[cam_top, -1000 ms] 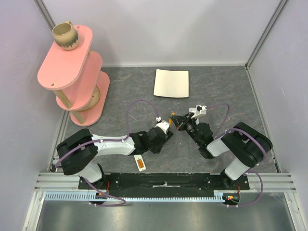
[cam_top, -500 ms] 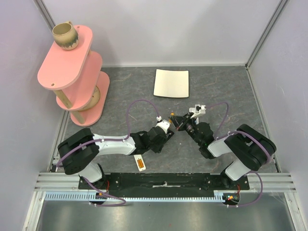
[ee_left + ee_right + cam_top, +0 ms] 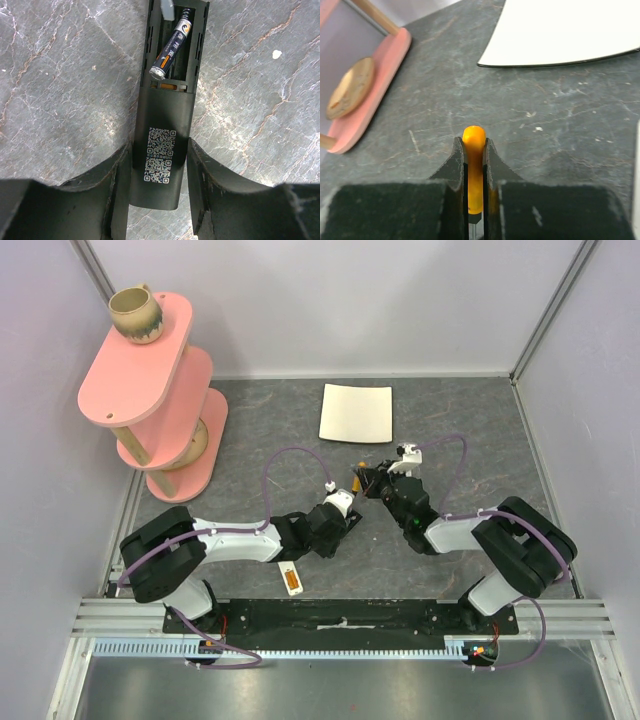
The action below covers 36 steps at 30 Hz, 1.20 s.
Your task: Unload the batteries from the remote control
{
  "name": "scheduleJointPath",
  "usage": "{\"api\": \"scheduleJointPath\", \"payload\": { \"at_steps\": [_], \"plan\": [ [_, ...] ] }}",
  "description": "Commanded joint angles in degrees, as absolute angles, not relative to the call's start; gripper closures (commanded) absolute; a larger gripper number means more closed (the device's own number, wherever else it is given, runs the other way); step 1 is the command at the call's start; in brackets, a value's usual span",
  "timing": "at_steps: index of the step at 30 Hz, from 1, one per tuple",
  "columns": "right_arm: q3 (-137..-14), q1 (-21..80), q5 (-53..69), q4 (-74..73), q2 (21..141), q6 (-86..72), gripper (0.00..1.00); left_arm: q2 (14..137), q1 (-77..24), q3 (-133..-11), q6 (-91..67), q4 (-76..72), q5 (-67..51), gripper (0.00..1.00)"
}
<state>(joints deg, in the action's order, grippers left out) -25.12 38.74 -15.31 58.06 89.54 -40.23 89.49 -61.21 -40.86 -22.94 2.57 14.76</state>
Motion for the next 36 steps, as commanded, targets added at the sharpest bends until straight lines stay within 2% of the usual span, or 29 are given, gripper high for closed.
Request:
{"api": "scheduleJointPath", "payload": {
  "at_steps": [1, 18, 36],
  "plan": [
    [-26.72, 38.67, -20.91, 53.35, 89.56, -35.95, 1.00, 91.76, -61.08, -39.29, -25.05, 7.38, 12.83, 0.98],
    [-24.61, 38.76, -20.83, 57.57, 93.87, -35.95, 1.00, 92.55, -61.08, -39.11, -25.31, 7.21, 12.39, 0.98],
    [-24.70, 38.85, -7.92, 63.01, 96.33, -44.12, 1.00, 93.16, -61.08, -39.02, -25.75, 6.50, 12.13, 0.98]
  ]
}}
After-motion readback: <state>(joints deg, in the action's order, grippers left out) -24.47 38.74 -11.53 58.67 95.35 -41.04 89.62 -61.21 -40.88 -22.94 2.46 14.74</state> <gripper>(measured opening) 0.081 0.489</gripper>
